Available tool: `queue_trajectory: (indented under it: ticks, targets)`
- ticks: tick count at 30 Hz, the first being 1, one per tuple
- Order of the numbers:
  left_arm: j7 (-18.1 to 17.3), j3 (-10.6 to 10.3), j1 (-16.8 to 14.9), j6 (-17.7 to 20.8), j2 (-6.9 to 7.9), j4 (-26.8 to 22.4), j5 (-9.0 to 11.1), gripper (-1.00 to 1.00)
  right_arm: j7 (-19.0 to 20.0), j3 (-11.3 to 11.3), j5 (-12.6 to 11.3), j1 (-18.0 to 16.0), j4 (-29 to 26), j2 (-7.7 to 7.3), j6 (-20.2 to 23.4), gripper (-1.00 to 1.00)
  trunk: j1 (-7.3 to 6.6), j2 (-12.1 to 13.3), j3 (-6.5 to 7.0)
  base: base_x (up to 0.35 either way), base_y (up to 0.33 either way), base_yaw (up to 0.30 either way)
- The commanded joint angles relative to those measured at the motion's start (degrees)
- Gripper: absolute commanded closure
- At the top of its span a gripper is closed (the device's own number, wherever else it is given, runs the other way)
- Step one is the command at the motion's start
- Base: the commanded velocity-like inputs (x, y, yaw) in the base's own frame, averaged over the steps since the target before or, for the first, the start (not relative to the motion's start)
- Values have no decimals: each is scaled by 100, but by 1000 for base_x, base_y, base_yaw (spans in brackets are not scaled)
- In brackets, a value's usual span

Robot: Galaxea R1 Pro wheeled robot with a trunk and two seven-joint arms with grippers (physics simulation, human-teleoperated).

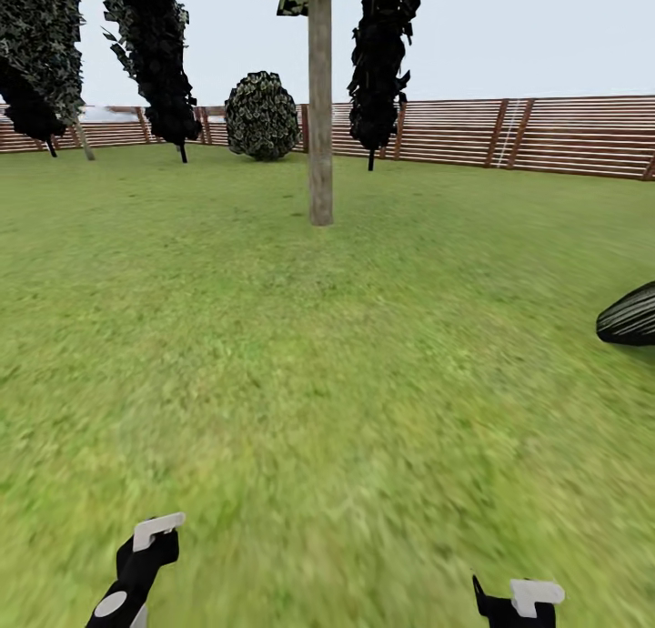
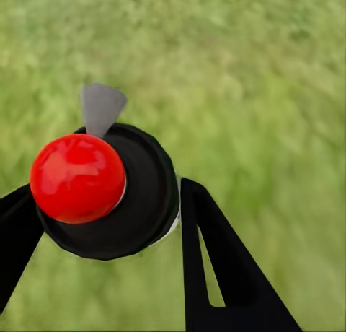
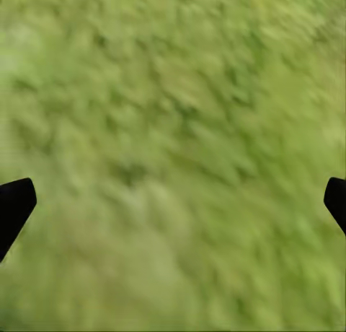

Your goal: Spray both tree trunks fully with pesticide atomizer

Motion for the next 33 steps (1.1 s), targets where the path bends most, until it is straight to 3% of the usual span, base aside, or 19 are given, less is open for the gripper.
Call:
queue_trajectory:
  ticks: [1,33]
  targets:
    - [-3,0,3,-7,2,-1,-1,100,0,0,0,0,0,0,0,-100,0,0,0,338,94,0]
    - [-7,0,6,-13,12,-1,-1,100,0,0,0,0,0,1,0,-100,0,0,0,344,4,0]
